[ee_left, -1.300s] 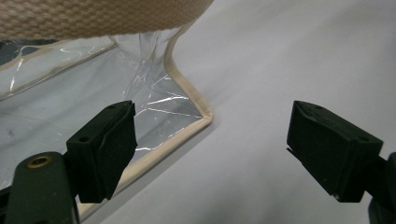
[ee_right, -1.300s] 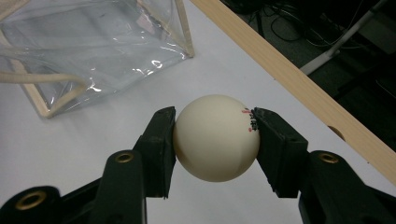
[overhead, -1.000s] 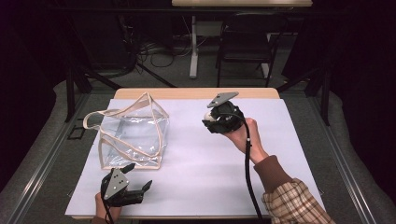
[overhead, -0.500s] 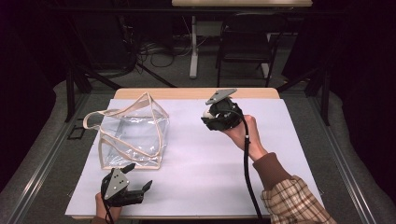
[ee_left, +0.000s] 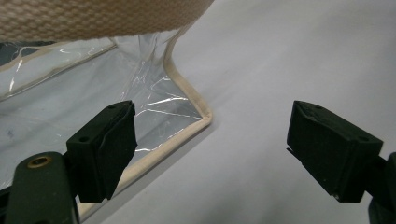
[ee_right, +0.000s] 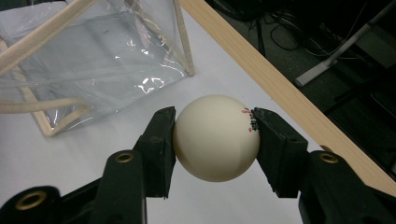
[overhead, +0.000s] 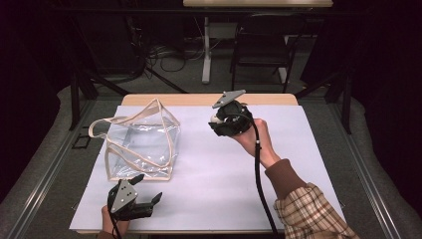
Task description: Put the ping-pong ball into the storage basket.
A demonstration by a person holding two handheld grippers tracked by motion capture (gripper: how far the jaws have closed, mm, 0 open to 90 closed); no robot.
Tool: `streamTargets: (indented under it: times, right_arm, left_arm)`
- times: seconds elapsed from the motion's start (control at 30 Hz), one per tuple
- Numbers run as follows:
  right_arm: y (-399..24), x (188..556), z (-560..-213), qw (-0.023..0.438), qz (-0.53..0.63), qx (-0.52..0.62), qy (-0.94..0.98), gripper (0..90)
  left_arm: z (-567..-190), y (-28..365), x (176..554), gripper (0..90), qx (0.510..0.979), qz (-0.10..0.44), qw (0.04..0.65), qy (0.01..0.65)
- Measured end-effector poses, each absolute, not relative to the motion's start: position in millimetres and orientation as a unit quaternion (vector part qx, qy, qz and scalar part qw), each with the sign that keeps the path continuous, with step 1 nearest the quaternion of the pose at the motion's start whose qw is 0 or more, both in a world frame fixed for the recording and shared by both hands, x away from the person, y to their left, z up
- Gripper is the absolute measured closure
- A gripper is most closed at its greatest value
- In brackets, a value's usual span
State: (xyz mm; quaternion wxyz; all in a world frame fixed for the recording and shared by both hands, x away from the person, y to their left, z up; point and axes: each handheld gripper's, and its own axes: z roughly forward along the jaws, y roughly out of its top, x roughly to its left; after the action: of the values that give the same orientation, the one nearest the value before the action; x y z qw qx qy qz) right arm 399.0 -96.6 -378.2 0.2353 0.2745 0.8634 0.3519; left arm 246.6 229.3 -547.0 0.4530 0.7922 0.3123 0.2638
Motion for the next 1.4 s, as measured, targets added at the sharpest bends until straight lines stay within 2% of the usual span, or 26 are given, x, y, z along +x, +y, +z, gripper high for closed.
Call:
streamTargets:
  times: [1.4]
  right_arm:
    - [-63.2, 401.1, -371.1, 0.226, 0.358, 0.25, 0.87, 50.9]
  left_arm:
    - [-546.9, 229.2, 246.1, 16.1, 0.792, 0.264, 0.453, 0.312]
